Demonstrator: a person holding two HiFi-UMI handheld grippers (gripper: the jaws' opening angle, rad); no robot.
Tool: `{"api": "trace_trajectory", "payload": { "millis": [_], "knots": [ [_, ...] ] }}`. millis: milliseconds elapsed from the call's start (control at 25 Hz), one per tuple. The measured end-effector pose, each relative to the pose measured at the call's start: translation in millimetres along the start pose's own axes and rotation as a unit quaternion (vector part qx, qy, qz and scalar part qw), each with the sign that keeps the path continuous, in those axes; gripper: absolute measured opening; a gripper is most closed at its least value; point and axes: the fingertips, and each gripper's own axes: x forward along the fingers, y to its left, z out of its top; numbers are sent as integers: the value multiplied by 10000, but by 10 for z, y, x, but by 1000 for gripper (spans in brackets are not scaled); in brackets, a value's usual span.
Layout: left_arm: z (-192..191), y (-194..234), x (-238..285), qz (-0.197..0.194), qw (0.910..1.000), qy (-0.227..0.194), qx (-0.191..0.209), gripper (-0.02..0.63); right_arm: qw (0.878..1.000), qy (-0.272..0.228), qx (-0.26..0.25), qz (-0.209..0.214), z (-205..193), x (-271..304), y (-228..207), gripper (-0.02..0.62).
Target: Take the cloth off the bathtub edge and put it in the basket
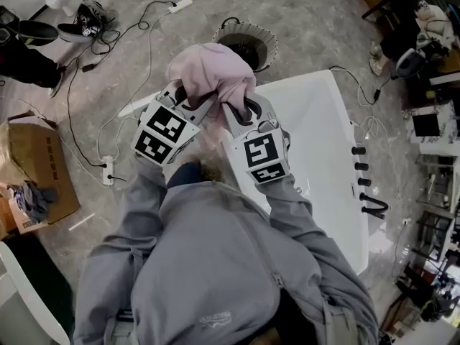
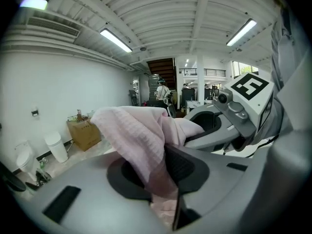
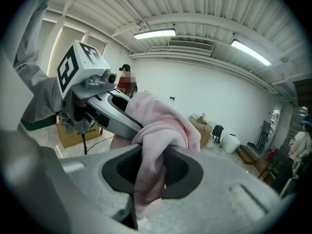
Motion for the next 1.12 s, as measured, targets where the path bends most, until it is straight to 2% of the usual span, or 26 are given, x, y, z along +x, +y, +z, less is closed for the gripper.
{"api": "trace_trajectory", "payload": {
  "millis": [280,480,840,1120],
  "knots": [
    [-51,409,-145,425,9990,-80,-109,84,9995,-136,-169,222,244,361,57,83],
    [-114,845,-238,556,9983,-107,-108,84,9991,-187,-240,301,463,760,101,83],
    [-157,1841,-296,525,9983,-224,137,84,9990,-283,-240,263,922,1655,46,83],
    [-114,2466,-256,290,9985,-321,326,84,9995,-257,-157,-22,1212,2194,-83,83]
  ]
}}
